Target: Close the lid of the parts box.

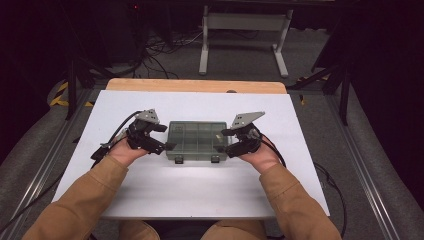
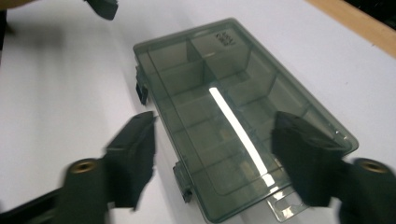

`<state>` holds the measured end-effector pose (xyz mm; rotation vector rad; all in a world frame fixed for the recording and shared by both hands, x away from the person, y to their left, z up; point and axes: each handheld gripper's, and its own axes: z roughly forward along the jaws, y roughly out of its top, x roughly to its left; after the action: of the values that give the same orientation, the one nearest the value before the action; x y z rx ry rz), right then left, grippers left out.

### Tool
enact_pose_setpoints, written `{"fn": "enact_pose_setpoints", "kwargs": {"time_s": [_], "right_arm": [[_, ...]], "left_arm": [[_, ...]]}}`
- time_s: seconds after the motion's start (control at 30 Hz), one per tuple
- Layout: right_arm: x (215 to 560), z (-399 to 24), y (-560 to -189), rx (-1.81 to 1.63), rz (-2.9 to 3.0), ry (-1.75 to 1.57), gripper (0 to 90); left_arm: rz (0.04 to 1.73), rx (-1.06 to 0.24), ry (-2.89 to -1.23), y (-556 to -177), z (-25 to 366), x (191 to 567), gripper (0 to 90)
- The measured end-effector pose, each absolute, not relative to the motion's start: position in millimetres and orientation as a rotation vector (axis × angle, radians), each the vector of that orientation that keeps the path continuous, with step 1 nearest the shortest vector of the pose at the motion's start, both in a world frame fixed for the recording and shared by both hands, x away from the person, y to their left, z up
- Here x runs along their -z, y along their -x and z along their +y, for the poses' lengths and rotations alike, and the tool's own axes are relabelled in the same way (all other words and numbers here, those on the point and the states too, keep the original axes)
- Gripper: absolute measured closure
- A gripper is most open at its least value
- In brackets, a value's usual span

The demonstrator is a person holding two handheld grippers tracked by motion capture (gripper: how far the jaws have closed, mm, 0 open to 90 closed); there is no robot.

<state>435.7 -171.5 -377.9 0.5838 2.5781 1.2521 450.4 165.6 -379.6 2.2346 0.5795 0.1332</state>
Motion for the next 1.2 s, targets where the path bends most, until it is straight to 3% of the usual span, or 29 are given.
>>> {"fn": "enact_pose_setpoints", "kwargs": {"time_s": [0.2,0.4,0.83,1.2], "right_arm": [[374,-173,-432,-1.293,2.532,-0.583,11.1],[368,-176,-426,-1.322,2.488,-0.571,4.3],[360,-189,-414,-1.39,2.415,-0.559,1.5],[366,-208,-400,-1.437,2.326,-0.571,1.5]], "left_arm": [[0.595,-0.159,-2.195,-447,172,376,2.0],[0.6,-0.199,-2.147,-443,182,371,0.0],[0.599,-0.224,-1.989,-428,219,371,0.3],[0.589,-0.334,-1.871,-407,243,381,1.1]]}}
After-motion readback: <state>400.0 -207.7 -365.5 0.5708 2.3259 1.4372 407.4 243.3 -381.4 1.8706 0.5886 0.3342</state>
